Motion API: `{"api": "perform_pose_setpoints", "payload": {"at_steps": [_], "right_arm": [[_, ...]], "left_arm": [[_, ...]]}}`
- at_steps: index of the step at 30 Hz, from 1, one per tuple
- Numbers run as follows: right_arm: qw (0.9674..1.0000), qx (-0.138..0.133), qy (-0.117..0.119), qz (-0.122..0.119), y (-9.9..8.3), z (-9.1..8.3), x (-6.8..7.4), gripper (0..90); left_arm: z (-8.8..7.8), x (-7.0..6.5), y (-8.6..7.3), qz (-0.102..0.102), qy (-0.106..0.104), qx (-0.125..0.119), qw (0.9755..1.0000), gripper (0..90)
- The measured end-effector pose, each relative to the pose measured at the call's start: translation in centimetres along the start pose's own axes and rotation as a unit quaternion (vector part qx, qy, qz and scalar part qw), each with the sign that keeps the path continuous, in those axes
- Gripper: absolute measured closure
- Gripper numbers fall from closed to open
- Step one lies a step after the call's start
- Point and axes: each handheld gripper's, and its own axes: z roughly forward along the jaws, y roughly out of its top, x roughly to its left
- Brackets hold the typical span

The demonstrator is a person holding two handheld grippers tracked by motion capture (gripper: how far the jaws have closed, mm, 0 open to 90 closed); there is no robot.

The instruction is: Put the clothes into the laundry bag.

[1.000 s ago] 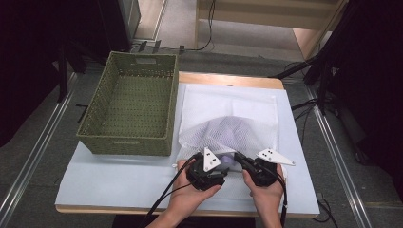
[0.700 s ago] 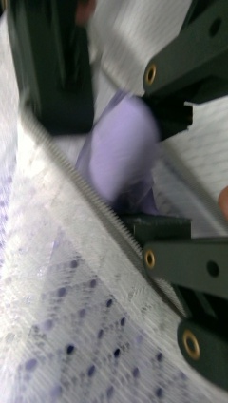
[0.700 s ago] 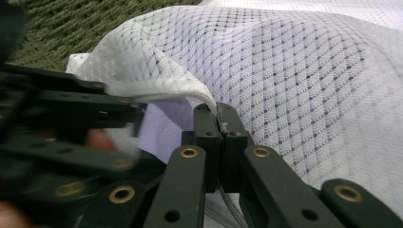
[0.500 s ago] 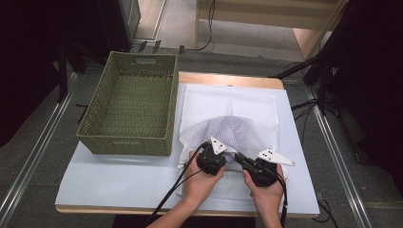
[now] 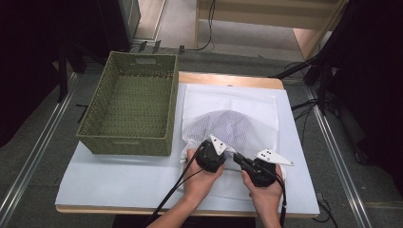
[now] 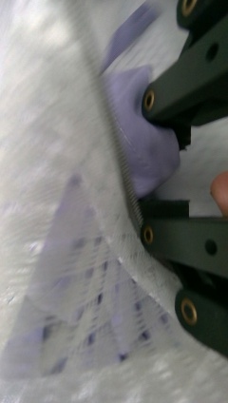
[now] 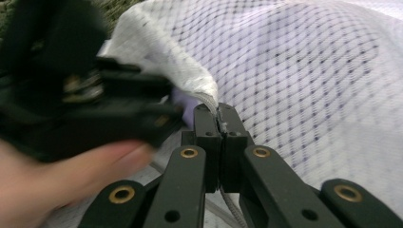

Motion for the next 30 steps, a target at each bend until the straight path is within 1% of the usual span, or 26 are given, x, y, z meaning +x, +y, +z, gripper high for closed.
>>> {"api": "perform_pose_setpoints", "payload": {"at_steps": [1, 3, 5, 6, 8, 9, 10, 12, 13, 14, 16, 19, 20, 22, 26, 28, 29, 30], "right_arm": [[1.0000, 0.000, 0.000, 0.002, 0.0, -0.1, -0.1, 89.7], [1.0000, -0.003, 0.002, 0.002, 0.1, -0.1, -0.1, 89.7], [1.0000, -0.005, 0.003, 0.002, 0.1, -0.2, 0.0, 89.7], [1.0000, -0.005, 0.004, -0.001, 0.2, -0.2, 0.1, 89.7], [1.0000, -0.005, 0.006, -0.003, 0.2, -0.1, 0.3, 89.7], [1.0000, -0.005, 0.005, -0.003, 0.2, -0.1, 0.4, 89.7], [0.9999, -0.004, 0.006, -0.008, 0.2, -0.1, 0.4, 89.7], [0.9999, -0.002, 0.006, -0.008, 0.1, 0.0, 0.5, 89.7], [1.0000, -0.001, 0.006, -0.008, 0.1, 0.0, 0.6, 89.7], [1.0000, 0.000, 0.005, -0.006, 0.1, 0.0, 0.6, 89.7], [1.0000, -0.001, 0.005, -0.007, 0.0, -0.1, 0.4, 89.7], [1.0000, -0.001, 0.004, -0.006, 0.0, -0.2, 0.1, 89.7], [1.0000, 0.000, 0.004, -0.004, 0.0, -0.2, 0.1, 89.7], [1.0000, 0.000, 0.005, -0.002, 0.0, -0.1, 0.1, 89.7], [1.0000, 0.001, 0.004, -0.006, 0.1, -0.1, 0.3, 89.7], [1.0000, 0.000, 0.004, -0.007, 0.1, 0.0, 0.4, 89.7], [1.0000, 0.000, 0.003, -0.006, 0.1, 0.0, 0.4, 89.7], [1.0000, 0.000, 0.004, -0.005, 0.1, 0.0, 0.4, 89.7]], "left_arm": [[-0.5, 0.0, -0.3, -0.002, -0.011, 0.002, 0.9999, 65.9], [-1.6, -0.2, -0.7, 0.010, -0.025, 0.001, 0.9996, 61.9], [-2.4, -0.5, -1.1, 0.033, -0.015, 0.002, 0.9993, 58.1], [-2.7, -0.7, -1.2, 0.042, -0.019, 0.002, 0.9989, 55.8], [-3.1, -0.7, -1.2, 0.036, -0.030, -0.005, 0.9989, 53.5], [-3.1, -0.7, -1.1, 0.027, -0.034, -0.010, 0.9990, 53.8], [-3.0, -0.6, -1.0, 0.019, -0.037, -0.011, 0.9991, 54.1], [-2.8, -0.6, -0.8, 0.002, -0.047, -0.014, 0.9988, 56.8], [-2.8, -0.6, -0.7, -0.003, -0.050, -0.017, 0.9986, 57.4], [-2.8, -0.8, -0.6, -0.005, -0.051, -0.020, 0.9985, 57.2], [-3.3, -0.9, -0.5, -0.005, -0.065, -0.024, 0.9976, 55.6], [-4.4, -1.0, -0.6, -0.017, -0.073, -0.028, 0.9968, 48.4], [-4.7, -1.0, -0.5, -0.019, -0.072, -0.031, 0.9967, 47.5], [-4.6, -0.7, -0.4, -0.024, -0.067, -0.033, 0.9969, 47.5], [-3.8, 0.0, -0.4, -0.057, -0.061, -0.031, 0.9960, 51.8], [-3.7, 0.2, -0.4, -0.070, -0.065, -0.034, 0.9948, 53.1], [-3.6, 0.2, -0.4, -0.072, -0.065, -0.036, 0.9946, 56.5], [-3.3, 0.3, -0.4, -0.069, -0.062, -0.035, 0.9951, 63.7]]}}
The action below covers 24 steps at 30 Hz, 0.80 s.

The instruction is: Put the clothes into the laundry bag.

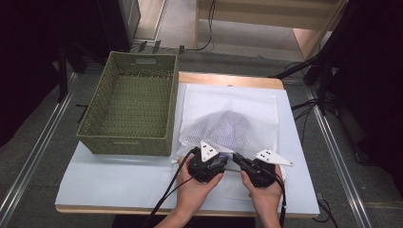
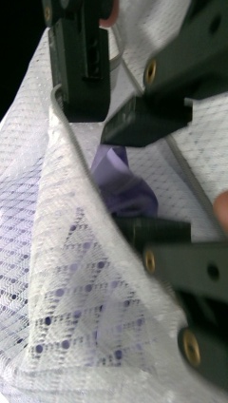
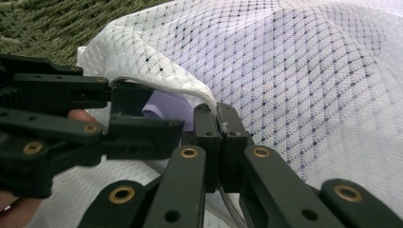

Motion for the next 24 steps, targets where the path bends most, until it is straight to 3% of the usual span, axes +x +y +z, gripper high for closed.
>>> {"api": "perform_pose_setpoints", "payload": {"at_steps": [3, 5, 9, 14, 16, 19, 24], "right_arm": [[1.0000, 0.001, 0.001, 0.000, 0.0, 0.0, 0.0, 89.7], [1.0000, 0.002, 0.001, -0.003, 0.0, 0.1, 0.1, 89.7], [1.0000, 0.003, 0.002, -0.004, -0.1, 0.1, 0.2, 89.7], [0.9999, 0.010, -0.002, -0.003, -0.2, 0.3, 0.1, 89.7], [0.9999, 0.013, -0.002, -0.002, -0.3, 0.4, 0.0, 89.7], [0.9999, 0.014, 0.001, -0.001, -0.4, 0.4, -0.1, 89.7], [0.9998, 0.018, 0.009, -0.007, -0.5, 0.3, 0.3, 89.7]], "left_arm": [[1.1, 0.2, -0.2, 0.008, 0.007, 0.016, 0.9998, 83.2], [2.0, 0.2, -0.3, 0.016, 0.010, 0.022, 0.9996, 88.5], [4.0, 0.1, 0.0, 0.039, 0.037, 0.041, 0.9977, 89.4], [4.9, 0.3, 0.1, 0.022, 0.083, 0.014, 0.9962, 89.2], [4.6, 0.4, 0.1, 0.015, 0.070, 0.014, 0.9974, 85.9], [3.0, 0.1, -0.6, 0.030, 0.053, 0.018, 0.9980, 74.3], [-1.0, 0.5, -2.4, 0.060, 0.038, 0.021, 0.9972, 66.4]]}}
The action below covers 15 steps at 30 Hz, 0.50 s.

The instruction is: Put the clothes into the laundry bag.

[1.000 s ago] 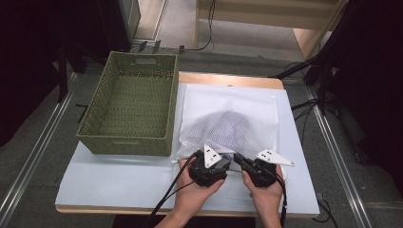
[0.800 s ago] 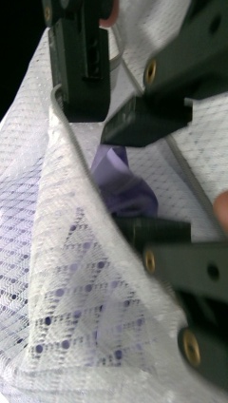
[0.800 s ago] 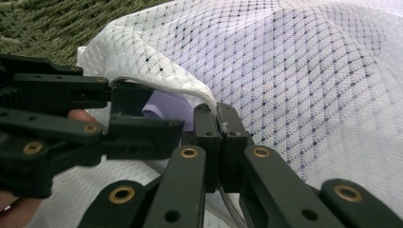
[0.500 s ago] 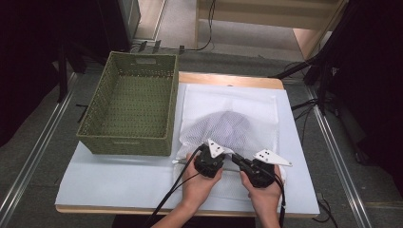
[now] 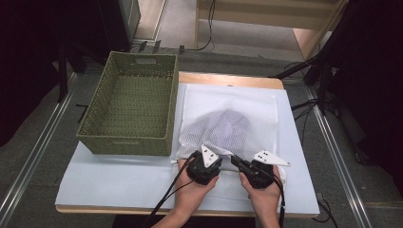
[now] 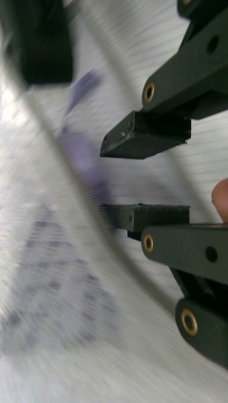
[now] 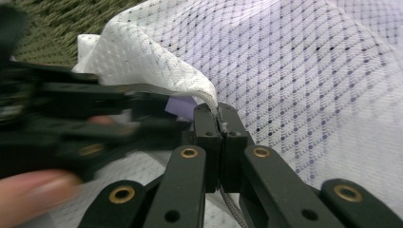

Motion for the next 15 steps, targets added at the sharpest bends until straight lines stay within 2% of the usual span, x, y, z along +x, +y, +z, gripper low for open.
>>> {"api": "perform_pose_setpoints", "payload": {"at_steps": [3, 8, 15], "right_arm": [[0.9999, 0.005, 0.004, -0.010, -0.2, -0.2, 0.6, 89.7], [0.9991, 0.024, 0.004, -0.034, -1.2, -0.3, 1.7, 89.6], [0.9984, 0.043, -0.014, -0.034, -2.5, -0.3, 1.2, 89.5]], "left_arm": [[-2.1, 0.7, -1.1, 0.012, 0.004, -0.003, 0.9999, 64.5], [-5.1, 2.3, -2.3, 0.012, 0.011, -0.018, 0.9997, 62.0], [-7.6, 5.3, -4.0, 0.006, 0.022, -0.024, 0.9994, 56.2]]}}
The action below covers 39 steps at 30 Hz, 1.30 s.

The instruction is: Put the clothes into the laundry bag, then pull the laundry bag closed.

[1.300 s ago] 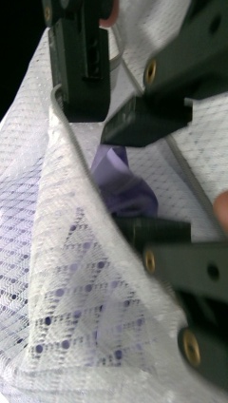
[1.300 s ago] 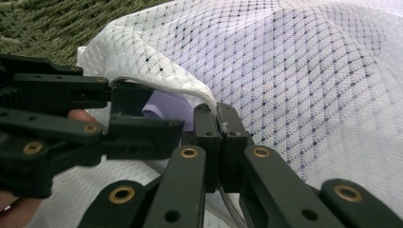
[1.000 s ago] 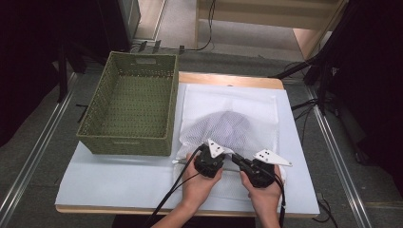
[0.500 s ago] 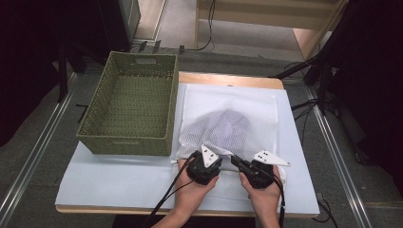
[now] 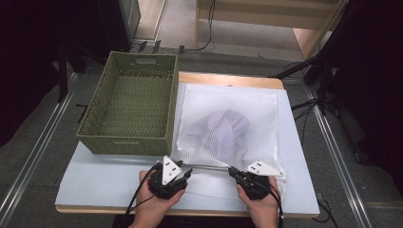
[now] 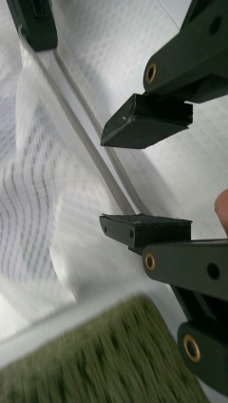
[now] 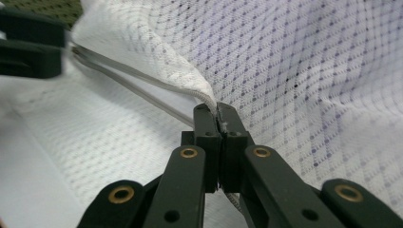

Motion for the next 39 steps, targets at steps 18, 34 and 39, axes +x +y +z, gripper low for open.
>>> {"api": "perform_pose_setpoints", "payload": {"at_steps": [18, 34, 39], "right_arm": [[0.9984, -0.034, -0.036, 0.025, 0.1, -0.6, 0.2, 44.1], [0.9983, -0.043, 0.017, -0.034, 1.6, 1.1, 6.3, 49.2], [0.9976, -0.033, 0.045, -0.042, 2.1, 2.6, 7.6, 56.9]], "left_arm": [[-2.8, 5.9, -2.7, -0.072, -0.020, 0.000, 0.9972, 59.1], [-2.9, 6.5, -2.6, -0.071, -0.052, 0.013, 0.9960, 89.4], [-2.5, 7.1, -2.9, -0.084, -0.039, 0.028, 0.9953, 85.2]]}}
